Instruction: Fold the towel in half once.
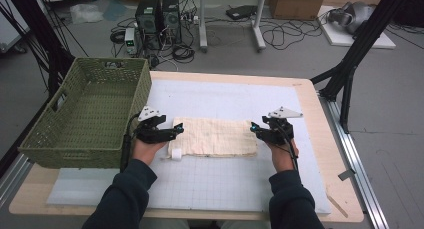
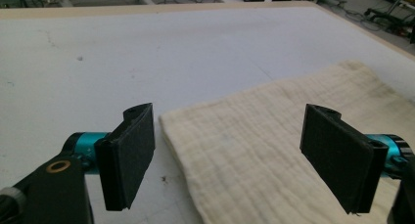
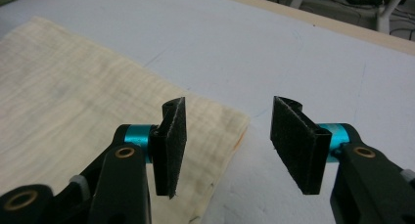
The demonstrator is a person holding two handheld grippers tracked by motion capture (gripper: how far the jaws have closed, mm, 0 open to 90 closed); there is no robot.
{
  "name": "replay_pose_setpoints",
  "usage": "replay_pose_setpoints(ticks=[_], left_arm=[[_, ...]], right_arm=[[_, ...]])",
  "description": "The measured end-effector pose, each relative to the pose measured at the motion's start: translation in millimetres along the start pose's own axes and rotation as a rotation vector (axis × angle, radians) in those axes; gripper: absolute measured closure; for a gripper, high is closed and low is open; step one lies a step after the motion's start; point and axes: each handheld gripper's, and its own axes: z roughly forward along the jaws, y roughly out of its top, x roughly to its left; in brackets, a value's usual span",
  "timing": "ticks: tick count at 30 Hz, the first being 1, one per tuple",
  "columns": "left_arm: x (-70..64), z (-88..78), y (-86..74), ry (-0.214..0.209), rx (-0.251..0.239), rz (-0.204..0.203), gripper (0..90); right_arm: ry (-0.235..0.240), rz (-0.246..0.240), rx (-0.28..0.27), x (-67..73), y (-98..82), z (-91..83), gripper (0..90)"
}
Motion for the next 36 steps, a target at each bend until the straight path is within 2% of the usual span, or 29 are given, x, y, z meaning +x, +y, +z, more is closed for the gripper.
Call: replay_pose_setpoints(ticks=[2, 5, 7, 12, 15, 19, 22, 26, 28, 33, 36], left_arm=[[-2.0, -4.5, -1.3, -0.010, -0.002, 0.008, 21.8], [-4.3, -11.9, -2.1, -0.025, -0.007, 0.016, 22.1], [-6.7, -17.8, -4.2, -0.049, -0.010, 0.029, 23.8], [-11.1, -23.6, -14.9, -0.071, 0.008, 0.035, 24.7], [-13.3, -24.8, -20.8, -0.074, 0.016, 0.038, 25.5], [-16.3, -26.2, -28.2, -0.079, 0.023, 0.039, 28.6], [-17.7, -26.5, -29.2, -0.078, 0.034, 0.051, 31.1], [-18.4, -31.1, -34.0, -0.079, 0.028, 0.049, 34.0], [-18.4, -31.6, -36.6, -0.080, 0.039, 0.053, 34.9], [-16.5, -33.2, -37.5, -0.074, 0.040, 0.041, 38.6], [-15.3, -33.3, -38.4, -0.066, 0.042, 0.041, 39.8]], right_arm=[[0.020, 0.000, -0.019, 2.2, -3.0, -7.8, 48.0], [0.040, -0.004, -0.005, 5.7, -7.1, -15.9, 50.2], [0.056, -0.006, -0.015, 8.2, -10.9, -24.1, 50.9], [0.073, -0.015, -0.021, 14.2, -25.0, -36.4, 53.3], [0.070, -0.011, -0.013, 13.1, -34.2, -39.5, 54.1], [0.081, 0.009, 0.005, 10.5, -43.2, -41.0, 57.6], [0.094, 0.002, 0.020, 11.1, -46.8, -41.2, 61.6], [0.104, -0.036, 0.064, 14.9, -54.0, -37.5, 62.5], [0.111, -0.035, 0.070, 15.8, -55.7, -35.6, 62.2], [0.169, -0.047, 0.051, 22.3, -53.8, -32.2, 58.8], [0.161, -0.061, 0.072, 26.0, -53.2, -27.3, 60.6]])
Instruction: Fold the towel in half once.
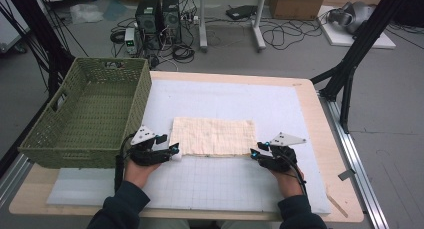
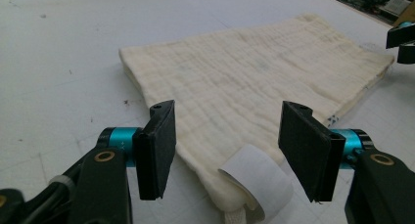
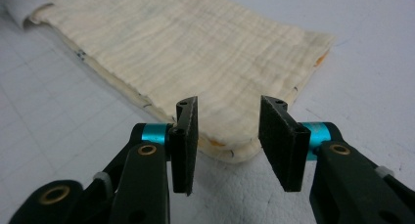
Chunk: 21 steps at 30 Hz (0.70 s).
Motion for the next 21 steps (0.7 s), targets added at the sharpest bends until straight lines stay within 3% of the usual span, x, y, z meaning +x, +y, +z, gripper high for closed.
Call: replay_pose_setpoints(ticks=[1, 5, 8, 16, 21], left_arm=[[0.4, -0.4, -0.1, 0.002, 0.003, -0.003, 40.1], [2.1, -2.7, 0.4, 0.010, -0.008, -0.010, 40.6], [3.8, -4.5, 0.4, 0.010, -0.008, -0.017, 42.8], [4.1, -2.7, -0.9, 0.032, 0.040, 0.001, 53.7], [2.5, 2.8, -3.6, 0.019, 0.090, 0.007, 60.0]], right_arm=[[0.003, 0.004, 0.019, 0.0, -0.5, 3.3, 62.7], [0.012, -0.029, 0.056, 1.9, -1.5, 8.4, 85.8], [0.015, -0.059, 0.042, 3.2, 0.7, 4.3, 87.1], [0.029, -0.065, 0.022, 1.1, 2.3, -9.4, 87.2], [0.031, -0.079, 0.074, 2.3, -1.7, -0.1, 87.0]])
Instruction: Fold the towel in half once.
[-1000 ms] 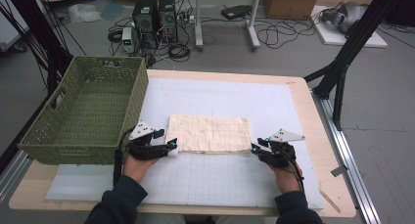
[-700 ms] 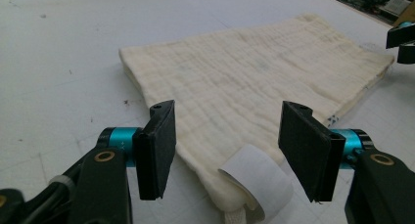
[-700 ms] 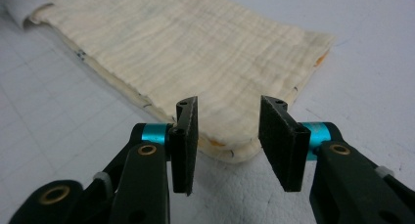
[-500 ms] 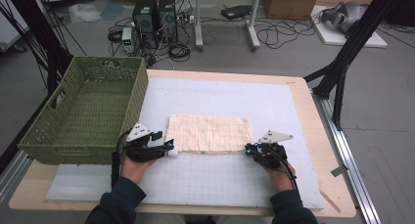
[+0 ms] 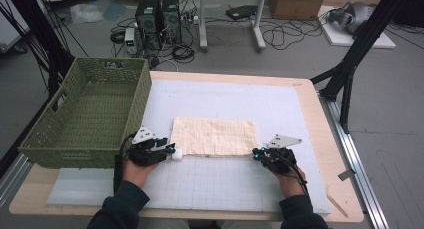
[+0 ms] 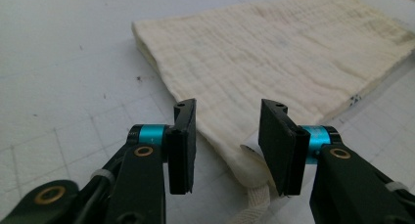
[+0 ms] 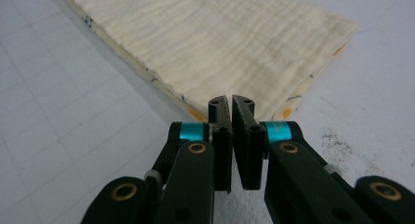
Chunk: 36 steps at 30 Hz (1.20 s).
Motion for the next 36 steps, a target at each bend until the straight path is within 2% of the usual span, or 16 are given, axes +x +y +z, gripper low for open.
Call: replay_pose_setpoints(ticks=[3, 7, 10, 14, 16, 19, 21, 27, 28, 31, 36], left_arm=[[-3.4, 3.0, -1.3, -0.007, 0.039, 0.025, 70.9], [-9.0, 6.4, -1.0, 0.026, 0.081, 0.075, 86.7], [-9.7, 6.4, -1.0, 0.059, 0.090, 0.077, 88.1], [-7.8, 3.5, -1.4, 0.065, 0.098, 0.066, 88.2], [-7.8, 1.6, -0.6, 0.060, 0.091, 0.063, 87.7], [-7.3, -2.1, 1.8, 0.052, 0.052, 0.066, 78.3], [-6.7, -5.8, 4.3, 0.044, 0.008, 0.066, 68.1], [-12.1, -13.2, 12.3, -0.006, -0.127, 0.080, 51.6], [-12.8, -14.4, 13.6, -0.026, -0.152, 0.075, 49.1], [-15.9, -17.4, 17.1, -0.051, -0.205, 0.058, 39.5], [-17.7, -20.8, 19.8, -0.081, -0.270, 0.036, 22.8]], right_arm=[[0.000, 0.002, -0.006, -1.1, 0.1, -1.0, 87.0], [-0.006, 0.001, 0.002, -2.0, -0.7, -1.3, 87.1], [-0.004, -0.006, 0.031, -1.2, -1.6, 0.3, 87.2], [-0.003, 0.003, 0.053, -2.2, -1.9, -0.9, 86.8], [0.005, 0.008, 0.045, -3.1, -1.7, -2.5, 84.2], [0.000, 0.026, -0.008, -4.2, 1.5, -10.3, 75.0], [-0.011, 0.037, -0.045, -5.9, 3.1, -16.7, 72.0], [-0.034, 0.050, -0.130, -9.0, 4.4, -31.6, 59.5], [-0.044, 0.046, -0.141, -9.0, 5.1, -34.2, 56.0], [-0.084, 0.045, -0.170, -8.9, 6.9, -41.1, 43.2], [-0.108, 0.058, -0.182, -11.4, 4.8, -49.5, 34.8]])
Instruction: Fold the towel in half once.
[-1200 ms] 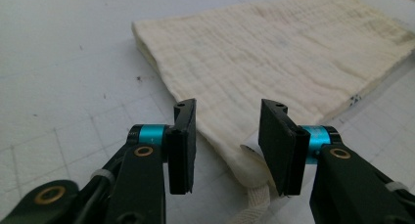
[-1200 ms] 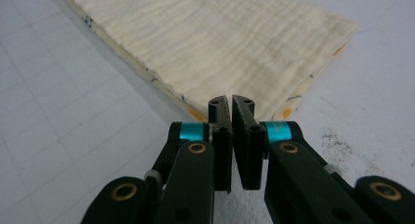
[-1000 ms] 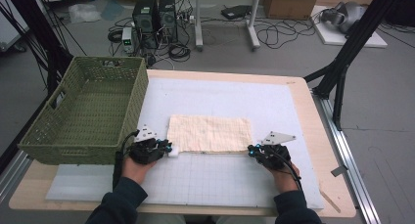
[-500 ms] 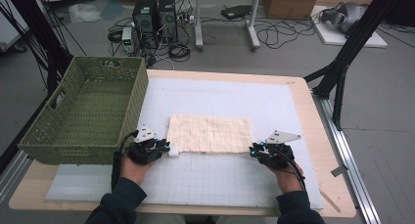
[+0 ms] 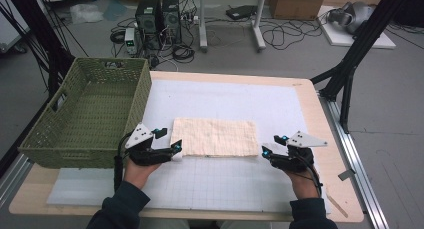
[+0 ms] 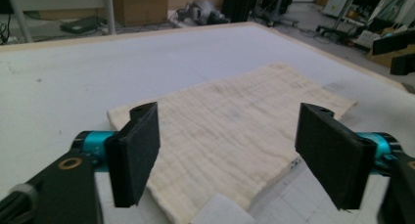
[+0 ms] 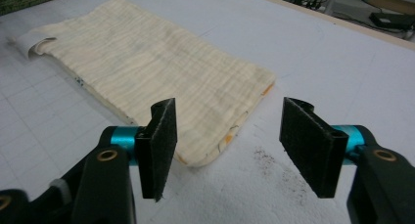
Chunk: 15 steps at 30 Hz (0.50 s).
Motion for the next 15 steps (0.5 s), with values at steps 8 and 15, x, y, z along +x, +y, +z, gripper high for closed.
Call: replay_pose_setpoints(ticks=[8, 15], left_arm=[[2.1, -5.8, 3.3, 0.001, -0.028, 0.002, 21.4], [3.9, -8.3, 4.7, 0.005, -0.039, -0.006, 21.3]], right_arm=[[-0.067, 0.023, -0.035, -9.5, -4.7, -11.0, 11.7], [-0.062, 0.064, -0.050, -13.6, -5.8, -12.3, 10.8]])
